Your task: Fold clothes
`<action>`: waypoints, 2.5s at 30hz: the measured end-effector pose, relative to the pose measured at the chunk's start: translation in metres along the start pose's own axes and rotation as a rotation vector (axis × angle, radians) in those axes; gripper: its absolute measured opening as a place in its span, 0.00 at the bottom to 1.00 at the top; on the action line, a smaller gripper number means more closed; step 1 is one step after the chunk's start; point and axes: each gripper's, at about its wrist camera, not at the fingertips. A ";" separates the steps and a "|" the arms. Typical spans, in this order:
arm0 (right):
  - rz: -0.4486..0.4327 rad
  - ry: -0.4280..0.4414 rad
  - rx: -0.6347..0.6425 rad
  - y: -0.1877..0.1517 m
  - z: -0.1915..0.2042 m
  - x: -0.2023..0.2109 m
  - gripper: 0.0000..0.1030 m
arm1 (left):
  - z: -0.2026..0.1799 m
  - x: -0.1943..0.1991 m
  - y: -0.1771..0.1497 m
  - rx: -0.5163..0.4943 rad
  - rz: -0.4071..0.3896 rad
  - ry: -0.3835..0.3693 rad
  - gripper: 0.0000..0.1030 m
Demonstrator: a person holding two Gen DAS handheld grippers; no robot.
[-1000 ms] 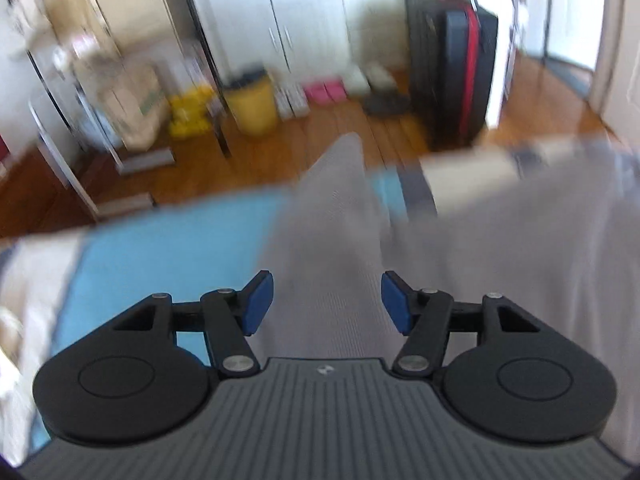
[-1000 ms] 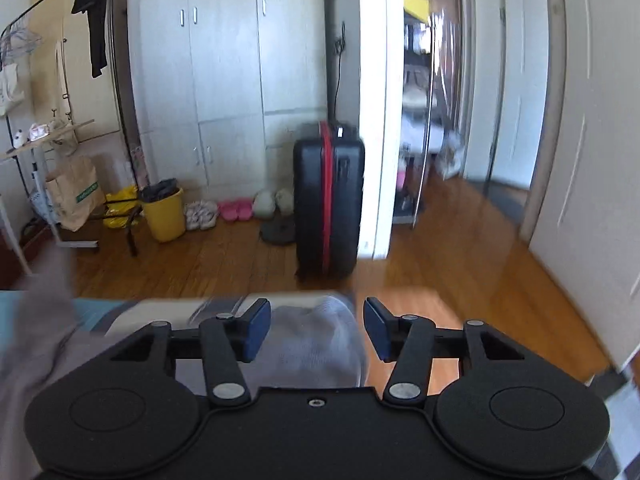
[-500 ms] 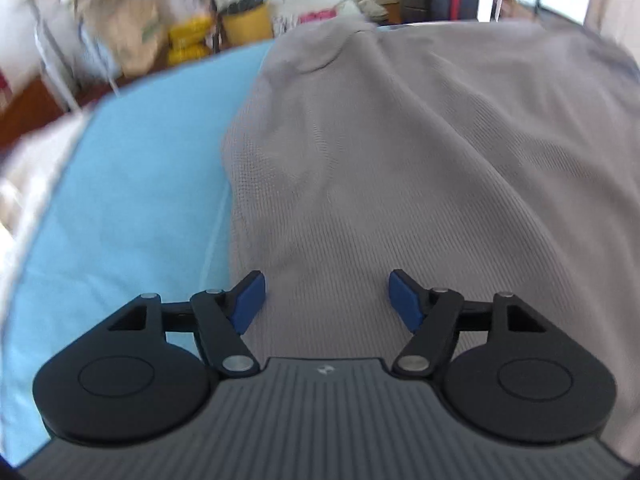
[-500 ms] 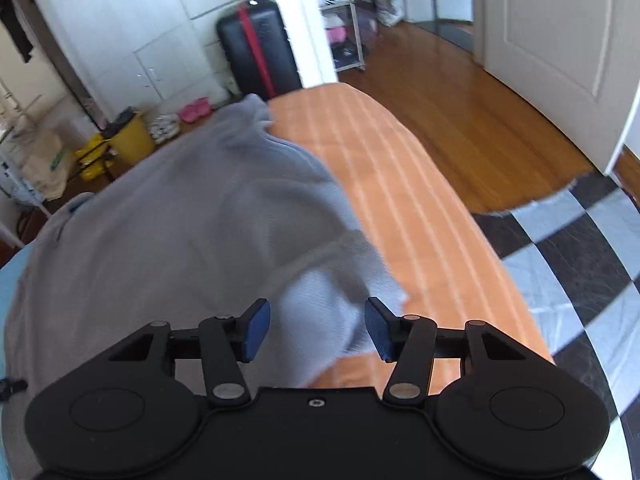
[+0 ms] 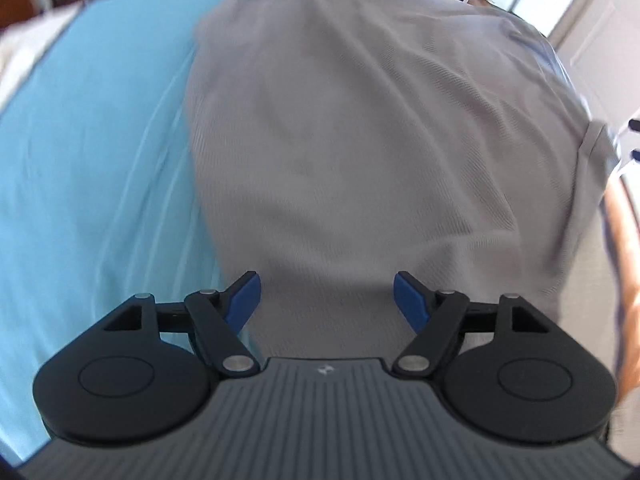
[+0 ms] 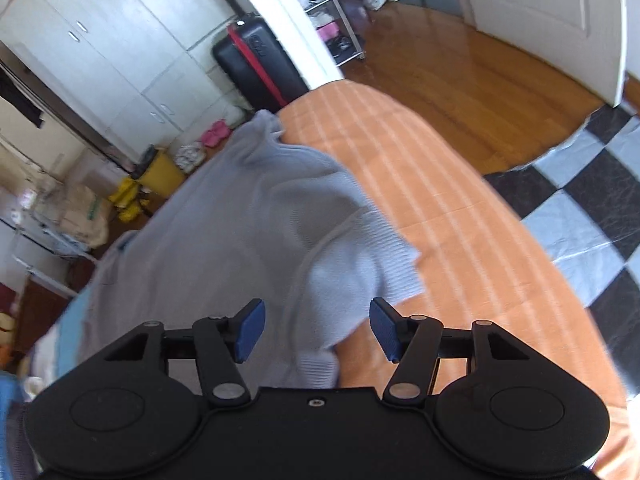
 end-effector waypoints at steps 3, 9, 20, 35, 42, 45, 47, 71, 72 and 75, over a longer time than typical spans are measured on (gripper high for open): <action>0.009 0.085 -0.018 -0.002 0.005 -0.011 0.62 | 0.016 0.000 -0.013 0.067 0.039 0.003 0.71; 0.099 -0.003 0.050 -0.016 0.020 -0.048 0.62 | 0.035 -0.005 -0.024 0.134 0.049 0.063 0.71; 0.090 -0.042 0.083 -0.018 0.019 -0.075 0.62 | 0.014 0.010 -0.031 0.124 0.052 -0.056 0.71; 0.006 -0.280 0.704 -0.058 0.070 -0.084 0.09 | 0.019 0.009 -0.041 0.067 0.087 0.004 0.73; 0.039 -0.282 0.480 -0.022 0.024 -0.008 0.08 | 0.025 0.007 -0.044 0.090 0.096 -0.012 0.74; 0.096 -0.240 0.296 -0.018 -0.016 0.015 0.08 | 0.025 0.007 -0.044 0.088 0.099 -0.014 0.74; 0.147 -0.223 0.211 -0.023 -0.041 0.016 0.09 | 0.025 0.006 -0.043 0.088 0.102 -0.014 0.74; -0.260 -0.107 0.114 -0.028 -0.062 0.016 0.05 | 0.041 0.013 -0.051 0.133 0.071 -0.109 0.70; -0.307 -0.151 0.196 -0.027 -0.050 0.033 0.05 | 0.043 0.014 -0.052 0.140 0.074 -0.116 0.70; -0.326 -0.246 0.265 -0.026 -0.036 0.066 0.04 | 0.049 0.016 -0.055 0.160 0.082 -0.136 0.71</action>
Point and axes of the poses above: each gripper's, at about its wrist camera, not at the fingertips, and x roughly against the way its jaws point, z to its left, y to its top, and after that the axes turned 10 degrees about -z, right-handed
